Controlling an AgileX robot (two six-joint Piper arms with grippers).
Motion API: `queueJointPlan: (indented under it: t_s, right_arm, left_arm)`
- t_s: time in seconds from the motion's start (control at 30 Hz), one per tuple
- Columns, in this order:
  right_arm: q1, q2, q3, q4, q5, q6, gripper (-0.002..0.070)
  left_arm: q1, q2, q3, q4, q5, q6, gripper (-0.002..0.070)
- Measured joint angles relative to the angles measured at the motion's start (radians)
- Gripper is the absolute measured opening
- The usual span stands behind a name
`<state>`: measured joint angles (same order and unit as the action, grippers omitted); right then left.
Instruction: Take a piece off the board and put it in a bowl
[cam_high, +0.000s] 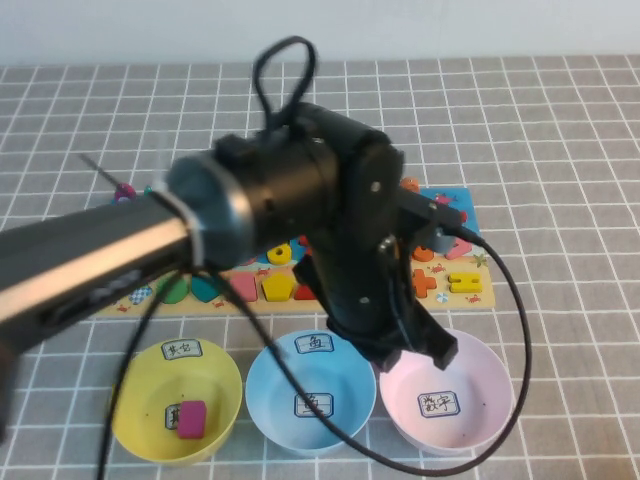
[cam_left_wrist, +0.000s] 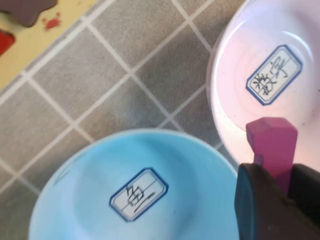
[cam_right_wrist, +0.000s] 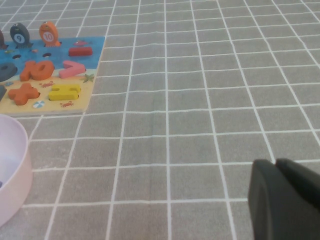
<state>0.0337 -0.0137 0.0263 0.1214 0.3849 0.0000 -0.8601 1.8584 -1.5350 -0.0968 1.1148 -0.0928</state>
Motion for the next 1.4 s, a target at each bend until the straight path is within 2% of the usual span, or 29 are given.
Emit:
queueJointPlan:
  t_s: [0.37, 0.7, 0.9, 1.4]
  right_arm:
    - [0.000, 0.000, 0.000, 0.000, 0.000, 0.000, -0.0018]
    - [0.000, 0.000, 0.000, 0.000, 0.000, 0.000, -0.0018]
    - [0.000, 0.000, 0.000, 0.000, 0.000, 0.000, -0.0018]
    - [0.000, 0.000, 0.000, 0.000, 0.000, 0.000, -0.0018]
  left_arm:
    - [-0.035, 0.086, -0.077, 0.027, 0.029, 0.000, 0.0066]
    - [-0.101, 0.086, -0.077, 0.049, -0.001, 0.070, 0.0066]
    - [-0.102, 0.105, -0.077, 0.097, -0.009, 0.032, 0.0066]
    - [-0.102, 0.151, -0.077, 0.097, -0.051, 0.045, 0.0066]
